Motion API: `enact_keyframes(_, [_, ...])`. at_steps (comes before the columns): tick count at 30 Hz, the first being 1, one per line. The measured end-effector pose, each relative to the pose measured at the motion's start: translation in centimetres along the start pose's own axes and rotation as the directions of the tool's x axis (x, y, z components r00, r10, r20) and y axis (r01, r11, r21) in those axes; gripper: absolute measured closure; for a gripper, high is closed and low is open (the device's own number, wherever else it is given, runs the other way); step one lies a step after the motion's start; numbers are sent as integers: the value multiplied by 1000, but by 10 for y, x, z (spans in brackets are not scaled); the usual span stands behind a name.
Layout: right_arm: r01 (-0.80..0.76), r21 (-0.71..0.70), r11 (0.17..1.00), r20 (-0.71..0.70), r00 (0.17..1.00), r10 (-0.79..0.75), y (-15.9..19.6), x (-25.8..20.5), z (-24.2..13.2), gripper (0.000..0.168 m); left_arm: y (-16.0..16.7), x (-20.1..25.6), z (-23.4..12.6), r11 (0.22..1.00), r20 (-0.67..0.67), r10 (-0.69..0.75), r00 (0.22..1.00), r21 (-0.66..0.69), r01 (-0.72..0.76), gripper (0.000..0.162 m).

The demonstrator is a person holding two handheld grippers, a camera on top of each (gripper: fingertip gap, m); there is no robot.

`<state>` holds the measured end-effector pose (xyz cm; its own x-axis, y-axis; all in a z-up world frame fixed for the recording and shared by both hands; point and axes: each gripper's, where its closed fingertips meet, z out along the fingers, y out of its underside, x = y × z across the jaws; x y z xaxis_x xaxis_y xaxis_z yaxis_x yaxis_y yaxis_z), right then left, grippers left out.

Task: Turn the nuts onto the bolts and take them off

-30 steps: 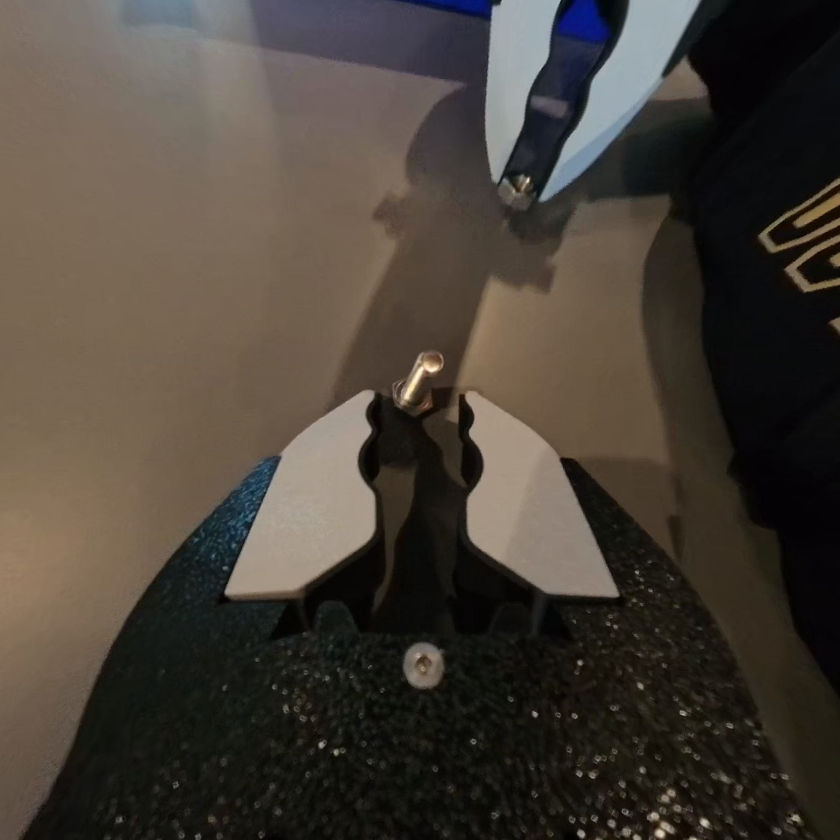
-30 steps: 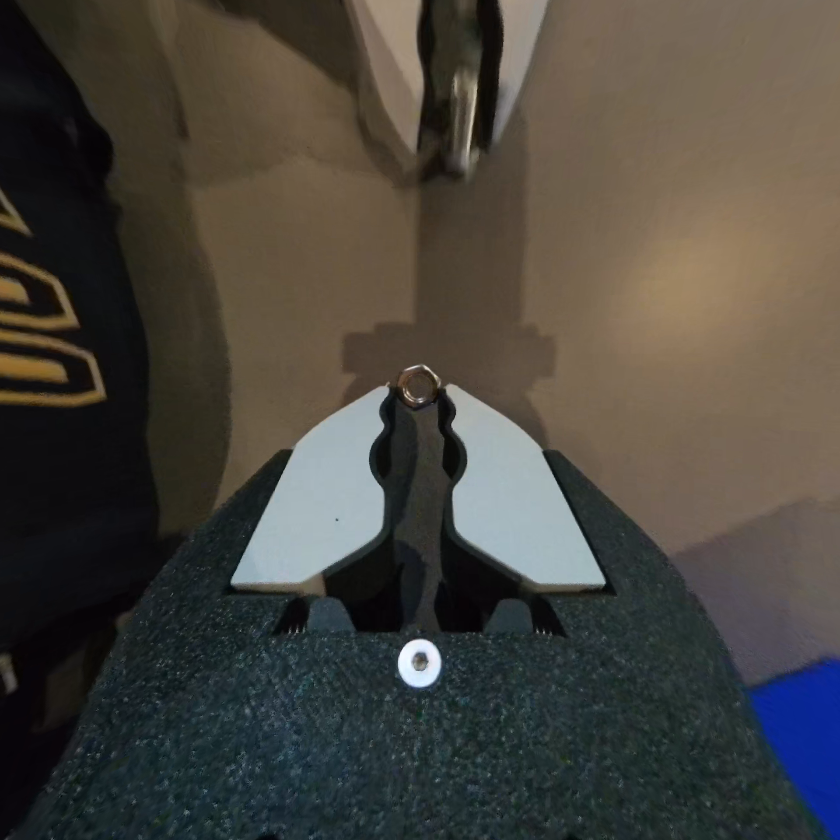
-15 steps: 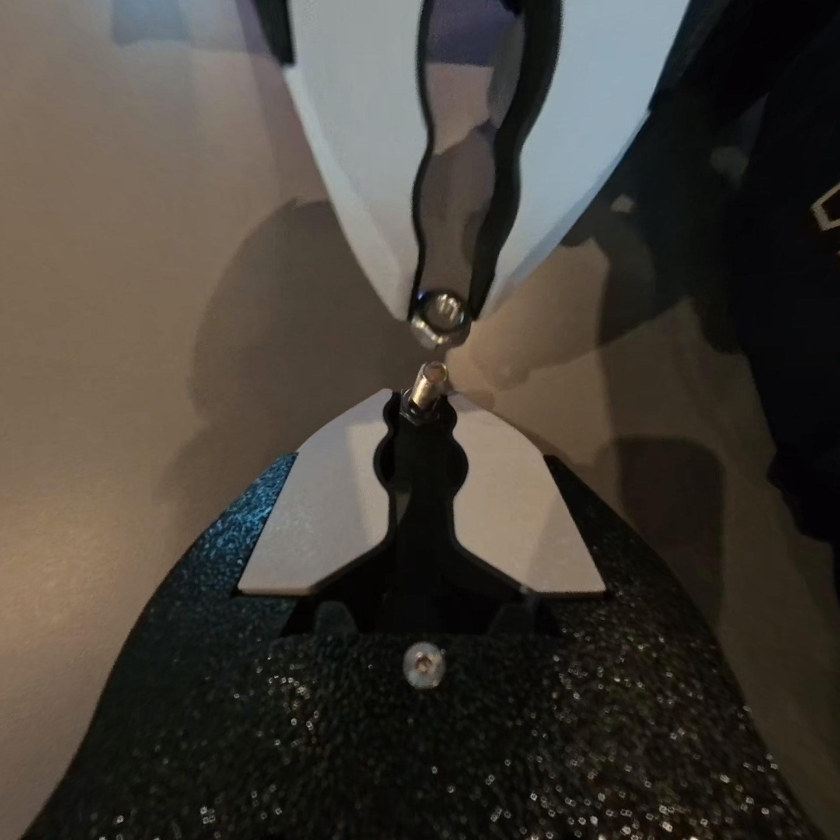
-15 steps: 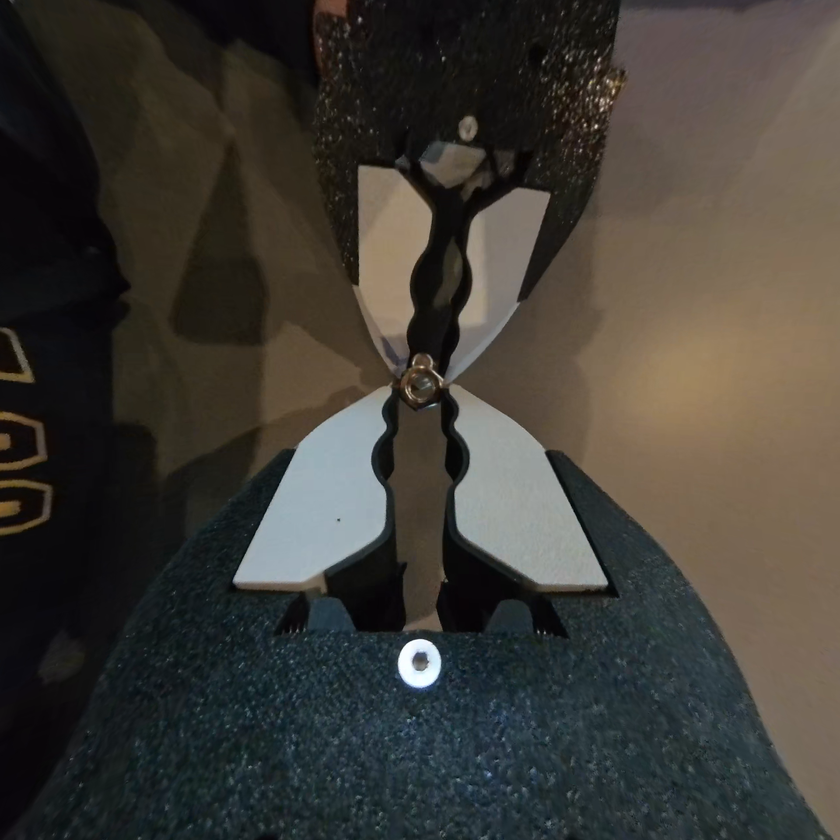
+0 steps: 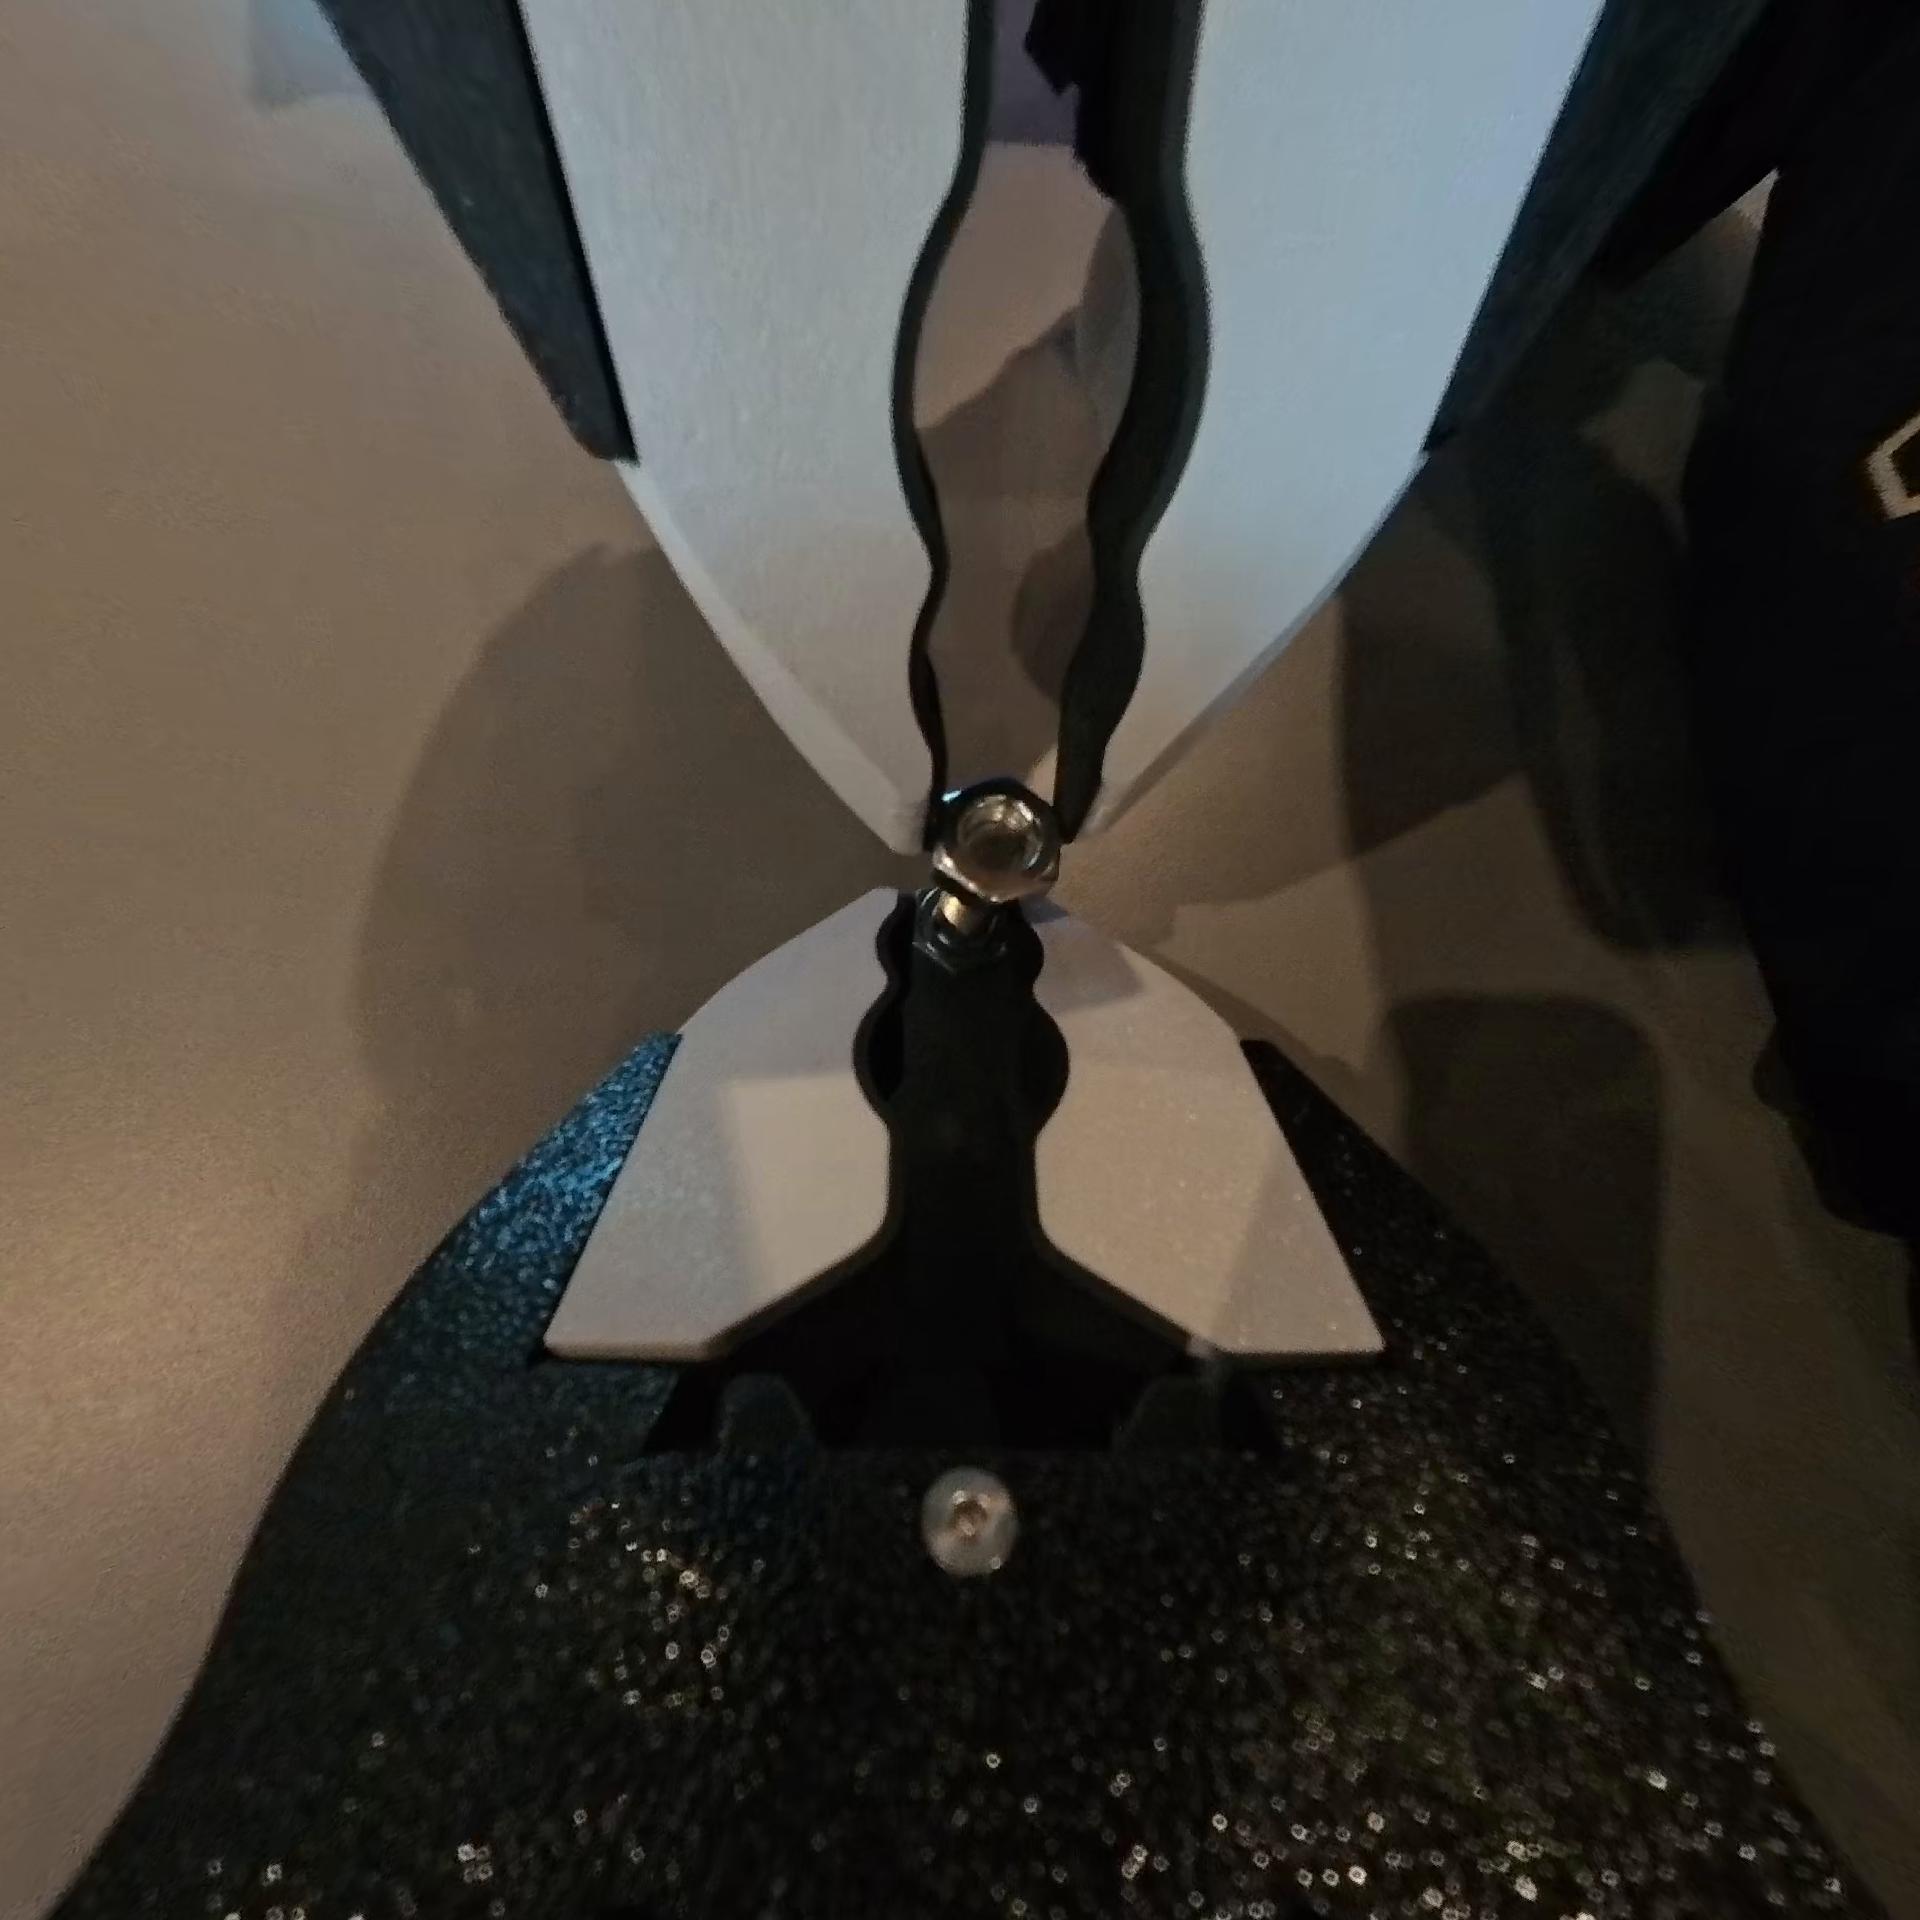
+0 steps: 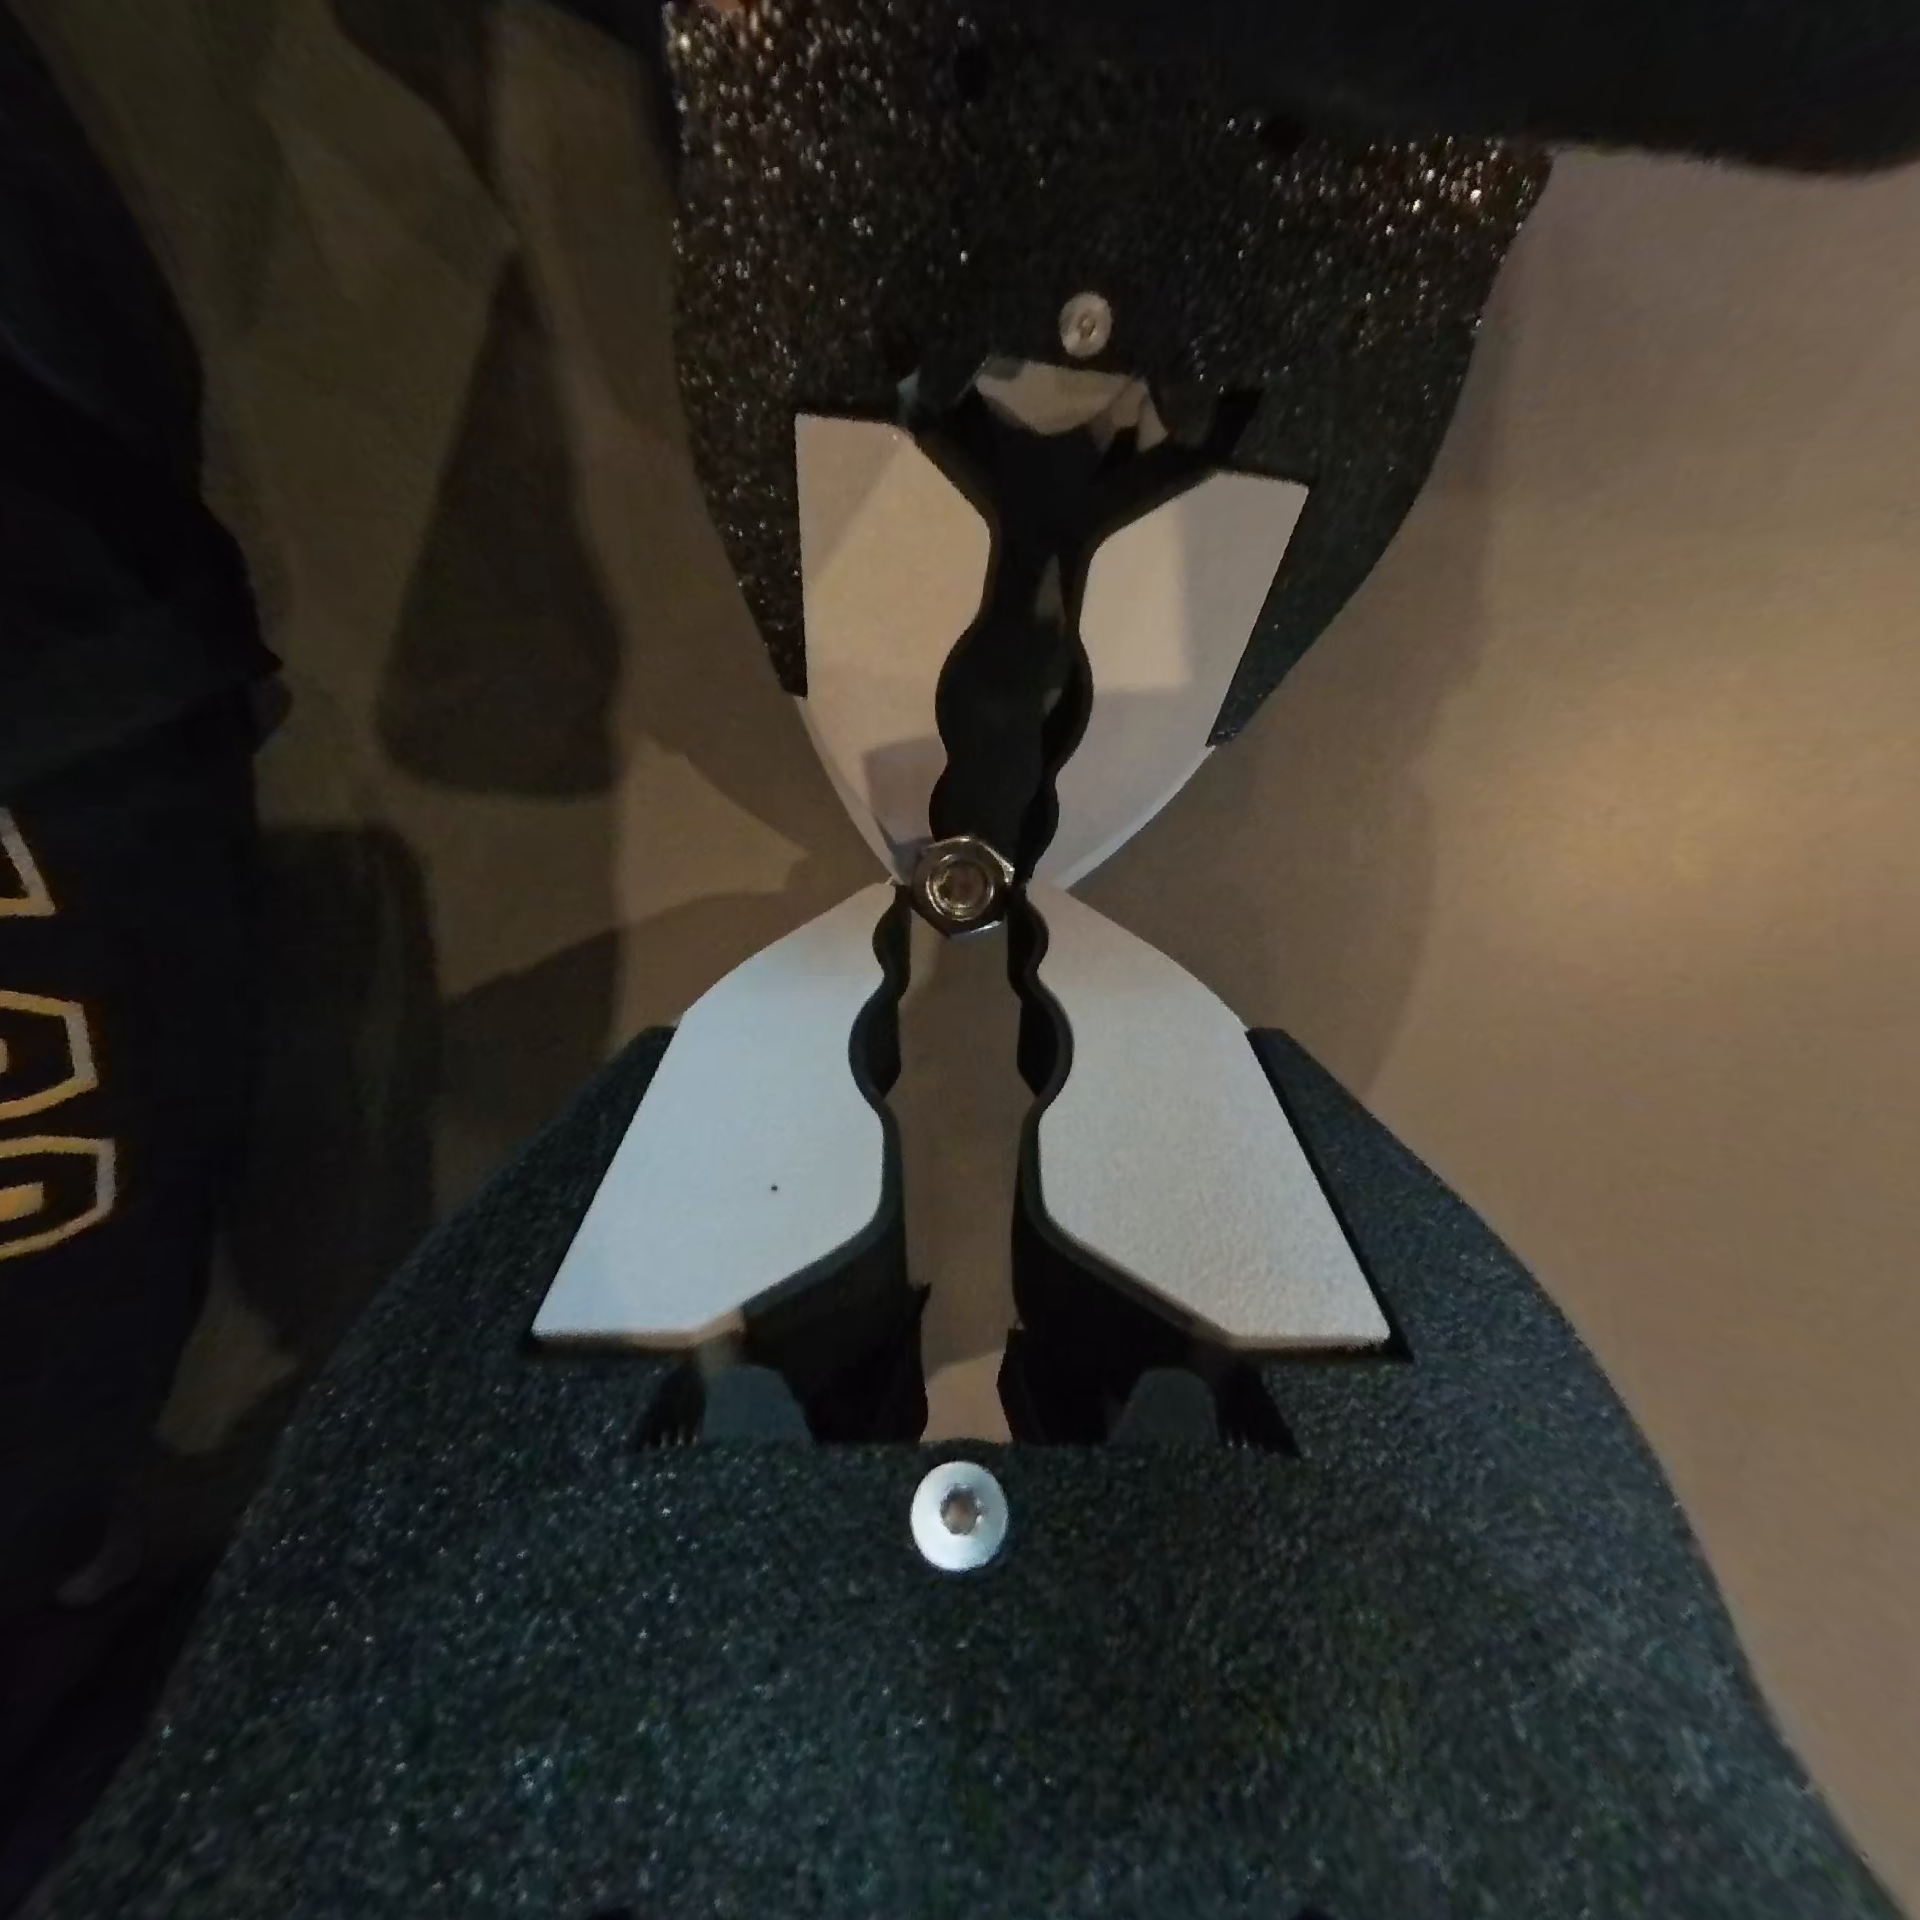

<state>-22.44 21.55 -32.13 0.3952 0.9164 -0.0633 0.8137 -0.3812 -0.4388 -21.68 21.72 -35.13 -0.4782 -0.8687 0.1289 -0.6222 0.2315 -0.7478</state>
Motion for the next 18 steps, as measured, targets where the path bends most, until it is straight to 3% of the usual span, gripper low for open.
enact_keyframes(7, [5,-39,999,-10,1000,-5,6,0,5,144,1,1,-1,1000,-1,-1,1000,0,1,145])
enact_keyframes(13, [-26,44,999,-59,998,28,0,5,-6,139,1,2,-1,1000,-2,-2,1000,0,2,145])
enact_keyframes(16, [-82,210,974,-94,990,104,-1,7,-13,133,1,2,-2,1000,-2,-3,1000,0,3,145])
enact_keyframes(18, [-128,396,909,-64,984,167,-7,1,-16,131,1,2,-2,1000,-4,-5,1000,0,5,145])
